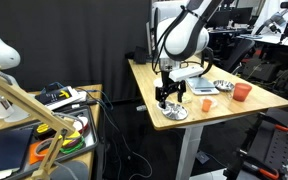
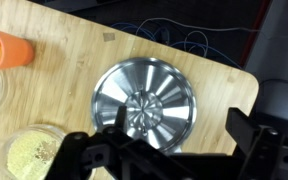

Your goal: Pick up the lid from the table and put it on the frying pan

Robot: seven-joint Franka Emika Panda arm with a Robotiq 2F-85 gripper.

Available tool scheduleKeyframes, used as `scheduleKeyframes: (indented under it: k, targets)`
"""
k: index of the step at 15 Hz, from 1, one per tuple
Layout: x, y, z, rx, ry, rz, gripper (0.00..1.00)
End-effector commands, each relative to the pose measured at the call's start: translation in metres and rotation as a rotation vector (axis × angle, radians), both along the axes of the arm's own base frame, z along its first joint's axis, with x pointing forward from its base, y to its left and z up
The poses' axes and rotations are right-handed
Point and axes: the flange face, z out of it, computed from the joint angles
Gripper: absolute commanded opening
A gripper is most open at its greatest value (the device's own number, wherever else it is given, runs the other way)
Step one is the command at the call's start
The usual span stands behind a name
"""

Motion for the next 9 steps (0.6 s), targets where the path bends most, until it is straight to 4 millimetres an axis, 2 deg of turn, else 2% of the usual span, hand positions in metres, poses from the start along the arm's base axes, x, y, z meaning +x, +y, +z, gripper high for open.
scheduleKeyframes:
  k: [1, 9]
  targets:
    - [-0.004, -0.008, -0.005, -0.039, 0.013, 0.058, 1.0]
    - [0.003, -0.017, -0.032, -0.015, 0.054, -0.013, 1.0]
